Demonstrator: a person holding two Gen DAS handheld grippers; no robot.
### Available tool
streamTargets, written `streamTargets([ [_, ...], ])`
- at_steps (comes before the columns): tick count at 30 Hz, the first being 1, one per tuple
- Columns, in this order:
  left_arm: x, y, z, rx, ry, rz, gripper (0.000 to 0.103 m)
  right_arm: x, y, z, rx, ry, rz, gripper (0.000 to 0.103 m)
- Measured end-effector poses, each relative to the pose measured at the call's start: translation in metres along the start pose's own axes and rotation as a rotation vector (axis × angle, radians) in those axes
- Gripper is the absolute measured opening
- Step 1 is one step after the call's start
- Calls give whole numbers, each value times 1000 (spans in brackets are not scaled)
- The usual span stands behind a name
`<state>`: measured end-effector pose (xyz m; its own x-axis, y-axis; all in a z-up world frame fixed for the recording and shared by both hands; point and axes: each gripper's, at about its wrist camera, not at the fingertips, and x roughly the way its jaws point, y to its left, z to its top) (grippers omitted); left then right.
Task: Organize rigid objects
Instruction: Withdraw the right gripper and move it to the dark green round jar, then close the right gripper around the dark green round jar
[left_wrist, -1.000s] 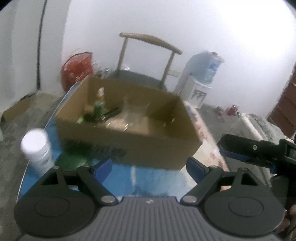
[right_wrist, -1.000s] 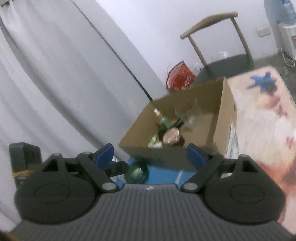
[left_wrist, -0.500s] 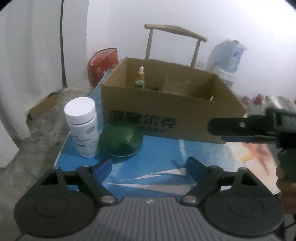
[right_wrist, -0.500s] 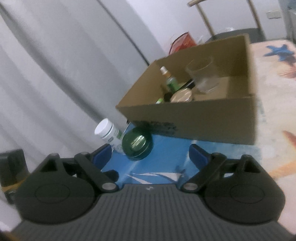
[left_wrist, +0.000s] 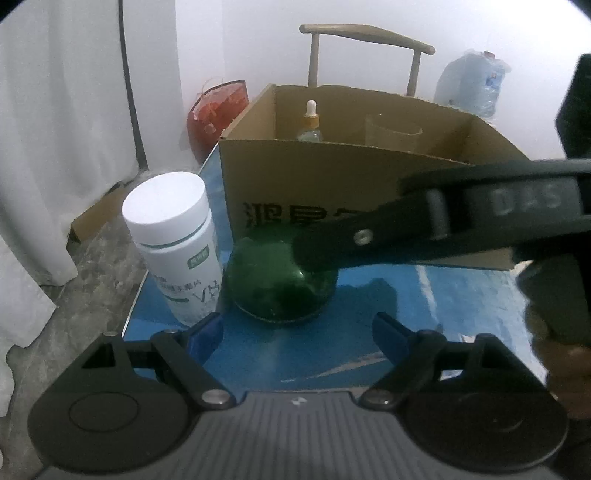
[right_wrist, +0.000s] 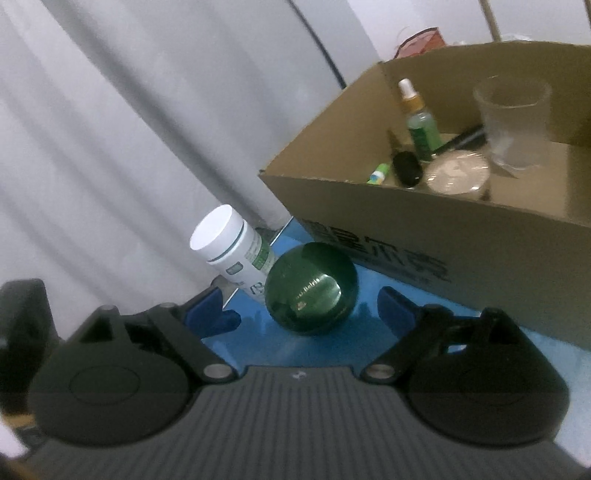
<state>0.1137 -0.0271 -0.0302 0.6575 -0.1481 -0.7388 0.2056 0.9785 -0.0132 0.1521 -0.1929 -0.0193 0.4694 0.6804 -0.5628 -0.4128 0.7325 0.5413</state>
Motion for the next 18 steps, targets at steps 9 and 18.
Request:
streamTargets([
  [9,16,0,1,0,4,-24,89,34,-10,9,-13,21,11,90],
  [18,17,-7,0,14,-5,-26,89,52,-18,7,10,47,43,84],
])
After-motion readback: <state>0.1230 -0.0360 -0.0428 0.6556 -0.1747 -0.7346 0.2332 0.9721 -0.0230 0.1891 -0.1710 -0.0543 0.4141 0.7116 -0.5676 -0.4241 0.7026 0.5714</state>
